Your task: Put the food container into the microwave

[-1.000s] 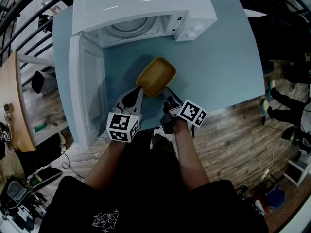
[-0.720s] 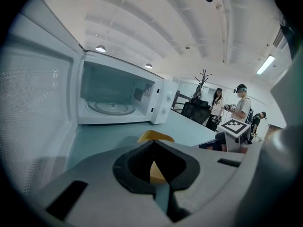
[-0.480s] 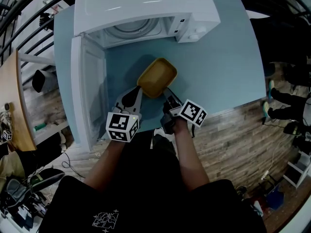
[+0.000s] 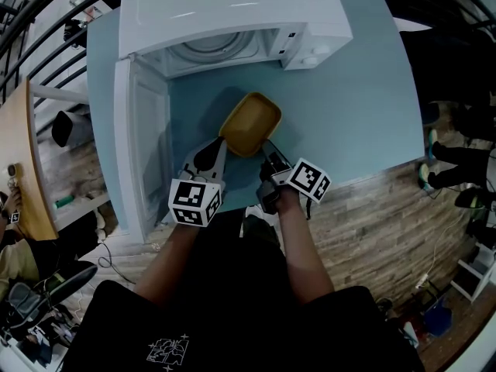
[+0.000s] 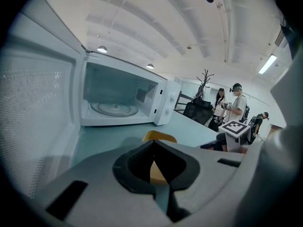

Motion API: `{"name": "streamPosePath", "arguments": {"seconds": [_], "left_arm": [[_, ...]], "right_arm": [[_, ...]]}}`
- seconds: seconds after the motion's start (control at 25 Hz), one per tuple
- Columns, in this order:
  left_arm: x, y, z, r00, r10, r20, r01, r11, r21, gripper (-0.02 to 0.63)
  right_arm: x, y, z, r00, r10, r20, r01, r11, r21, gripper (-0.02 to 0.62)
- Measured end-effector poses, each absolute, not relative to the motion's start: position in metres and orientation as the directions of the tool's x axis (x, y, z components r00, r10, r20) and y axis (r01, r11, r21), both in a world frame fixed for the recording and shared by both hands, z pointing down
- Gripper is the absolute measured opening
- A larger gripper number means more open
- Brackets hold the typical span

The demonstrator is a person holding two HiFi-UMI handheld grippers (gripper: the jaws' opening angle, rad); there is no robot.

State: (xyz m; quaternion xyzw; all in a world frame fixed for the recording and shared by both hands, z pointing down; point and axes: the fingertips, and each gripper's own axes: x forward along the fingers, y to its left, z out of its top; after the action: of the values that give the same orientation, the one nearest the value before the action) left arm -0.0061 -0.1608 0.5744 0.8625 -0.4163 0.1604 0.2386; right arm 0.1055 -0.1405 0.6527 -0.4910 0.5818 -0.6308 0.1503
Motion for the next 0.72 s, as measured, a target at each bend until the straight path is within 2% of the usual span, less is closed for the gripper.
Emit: {"name": "streamPosePath", "arguments": {"seconds": [0.72], "left_arm": [[-0.009,-0.184,0.553,0.570,-0.698,0.434,-0.821,-0.503,0.271,0.008]], "right_arm": [[0.098,-0.173,0.619,-0.485,-0.791,0.374,-0.352,-0.215,-0.911,0.023]]}}
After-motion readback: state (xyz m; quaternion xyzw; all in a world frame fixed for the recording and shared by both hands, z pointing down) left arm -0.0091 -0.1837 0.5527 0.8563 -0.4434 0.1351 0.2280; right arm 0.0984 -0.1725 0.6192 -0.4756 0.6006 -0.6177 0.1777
